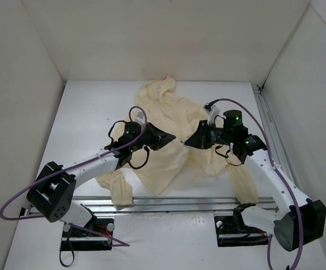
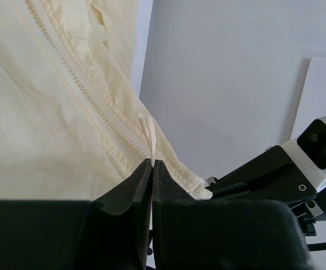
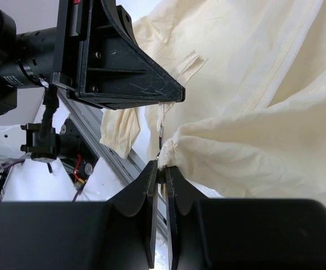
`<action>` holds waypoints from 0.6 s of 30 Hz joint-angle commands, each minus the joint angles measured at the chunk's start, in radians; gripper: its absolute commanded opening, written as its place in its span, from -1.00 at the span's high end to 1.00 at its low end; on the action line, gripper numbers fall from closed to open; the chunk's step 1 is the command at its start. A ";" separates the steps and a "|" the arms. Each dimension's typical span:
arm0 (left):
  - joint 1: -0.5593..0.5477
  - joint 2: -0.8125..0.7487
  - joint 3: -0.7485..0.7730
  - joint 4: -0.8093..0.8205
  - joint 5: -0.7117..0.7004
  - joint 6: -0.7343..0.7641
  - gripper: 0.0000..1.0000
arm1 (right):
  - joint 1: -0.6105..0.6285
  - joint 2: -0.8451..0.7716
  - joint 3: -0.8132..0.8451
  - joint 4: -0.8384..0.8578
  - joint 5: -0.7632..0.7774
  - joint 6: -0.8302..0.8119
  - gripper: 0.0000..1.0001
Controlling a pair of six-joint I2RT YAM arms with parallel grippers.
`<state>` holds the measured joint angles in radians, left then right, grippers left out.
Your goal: Zip up the jacket
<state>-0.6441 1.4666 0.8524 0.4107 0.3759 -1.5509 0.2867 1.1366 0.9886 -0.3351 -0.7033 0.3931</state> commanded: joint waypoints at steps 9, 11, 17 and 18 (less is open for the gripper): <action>0.023 -0.032 -0.003 0.010 -0.111 0.091 1.00 | -0.050 -0.110 0.117 0.053 -0.108 0.032 1.00; 0.032 -0.031 -0.004 0.010 -0.114 0.094 1.00 | -0.052 -0.118 0.116 0.054 -0.113 0.033 1.00; 0.041 -0.037 -0.013 0.056 -0.117 0.117 1.00 | -0.057 -0.132 0.105 0.053 -0.113 0.035 1.00; 0.041 -0.041 -0.016 0.069 -0.114 0.120 1.00 | -0.055 -0.132 0.099 0.051 -0.105 0.032 1.00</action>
<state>-0.6163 1.4540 0.8341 0.4244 0.3042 -1.4734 0.2359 1.0309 1.0409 -0.3500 -0.7719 0.4187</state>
